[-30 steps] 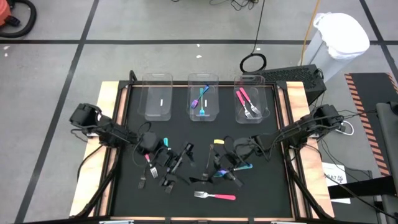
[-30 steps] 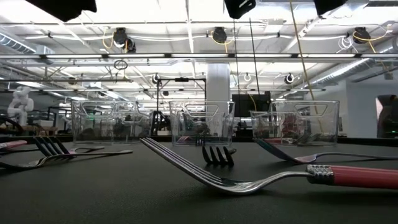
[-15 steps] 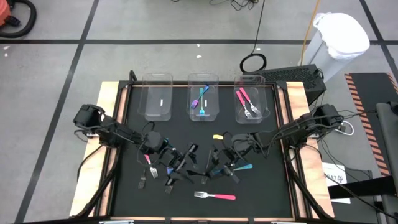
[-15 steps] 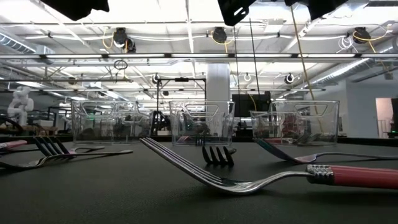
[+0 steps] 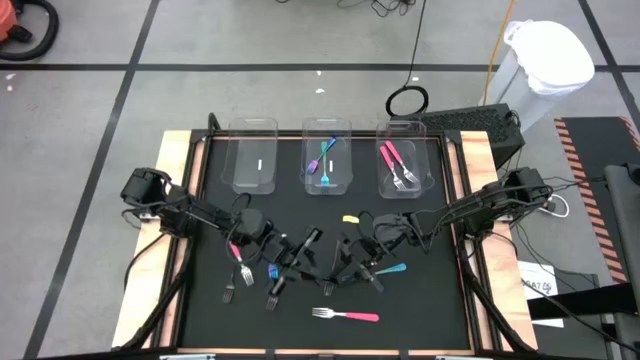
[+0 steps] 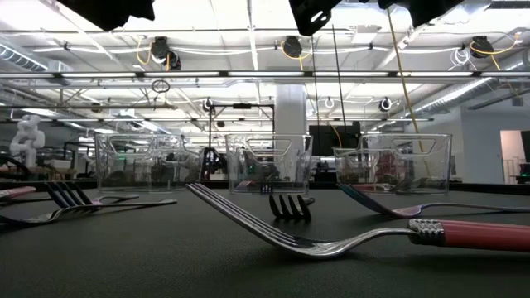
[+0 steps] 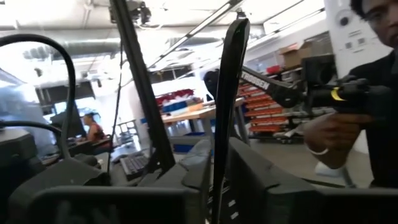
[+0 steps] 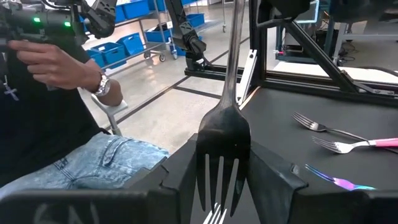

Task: Sort silverware by color (type)
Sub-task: Put the black fork into the left transparent bin

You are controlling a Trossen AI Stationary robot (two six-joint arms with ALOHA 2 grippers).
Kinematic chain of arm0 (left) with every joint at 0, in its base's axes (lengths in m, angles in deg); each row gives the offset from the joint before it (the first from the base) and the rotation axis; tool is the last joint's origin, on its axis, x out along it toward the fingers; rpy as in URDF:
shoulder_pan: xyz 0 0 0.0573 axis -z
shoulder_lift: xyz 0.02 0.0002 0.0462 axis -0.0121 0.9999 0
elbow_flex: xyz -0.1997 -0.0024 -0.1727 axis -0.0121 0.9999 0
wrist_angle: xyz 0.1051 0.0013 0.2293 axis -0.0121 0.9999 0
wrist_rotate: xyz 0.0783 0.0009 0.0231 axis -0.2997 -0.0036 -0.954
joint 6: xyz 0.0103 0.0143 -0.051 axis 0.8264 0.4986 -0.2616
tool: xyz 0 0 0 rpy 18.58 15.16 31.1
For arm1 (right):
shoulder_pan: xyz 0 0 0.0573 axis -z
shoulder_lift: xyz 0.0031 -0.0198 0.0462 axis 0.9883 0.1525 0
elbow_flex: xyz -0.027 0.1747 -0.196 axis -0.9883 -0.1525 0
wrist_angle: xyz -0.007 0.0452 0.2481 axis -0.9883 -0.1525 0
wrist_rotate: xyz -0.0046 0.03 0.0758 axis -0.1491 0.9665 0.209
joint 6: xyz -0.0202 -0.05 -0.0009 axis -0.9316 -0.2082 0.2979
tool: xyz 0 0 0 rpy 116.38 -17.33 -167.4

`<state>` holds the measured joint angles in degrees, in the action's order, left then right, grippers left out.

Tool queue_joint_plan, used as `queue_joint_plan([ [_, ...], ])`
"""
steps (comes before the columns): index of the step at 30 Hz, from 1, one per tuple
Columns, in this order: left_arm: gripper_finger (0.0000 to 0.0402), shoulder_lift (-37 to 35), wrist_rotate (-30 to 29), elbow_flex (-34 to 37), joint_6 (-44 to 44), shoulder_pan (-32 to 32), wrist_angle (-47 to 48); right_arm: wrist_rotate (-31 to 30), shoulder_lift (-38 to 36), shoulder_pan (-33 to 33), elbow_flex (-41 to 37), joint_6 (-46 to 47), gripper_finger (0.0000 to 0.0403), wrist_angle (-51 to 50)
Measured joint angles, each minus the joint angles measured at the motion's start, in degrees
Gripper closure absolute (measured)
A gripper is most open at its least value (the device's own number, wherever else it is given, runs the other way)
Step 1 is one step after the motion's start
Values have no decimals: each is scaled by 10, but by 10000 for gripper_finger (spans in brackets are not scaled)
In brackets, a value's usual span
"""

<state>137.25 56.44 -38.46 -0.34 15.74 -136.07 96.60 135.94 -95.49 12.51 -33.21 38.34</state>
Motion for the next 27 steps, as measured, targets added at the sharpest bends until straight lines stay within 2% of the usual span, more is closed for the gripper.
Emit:
queue_joint_plan([
  [4, 388, 0, 22, 0, -12, -7, -1, 0, 0, 0, 0, 8, 284, 0],
  [11, 395, 0, 26, 0, -32, -12, -2, -7, 0, 0, 0, 26, 266, 4],
  [17, 398, 0, 25, 0, -47, -13, -1, -46, 0, -1, 0, 68, 220, 5],
  [23, 399, -8, -13, 0, -75, -13, 11, -59, -11, 0, 0, 88, 165, -8],
  [27, 399, -31, -60, 0, -77, -15, 63, -128, -54, 0, 0, 80, 142, -82],
])
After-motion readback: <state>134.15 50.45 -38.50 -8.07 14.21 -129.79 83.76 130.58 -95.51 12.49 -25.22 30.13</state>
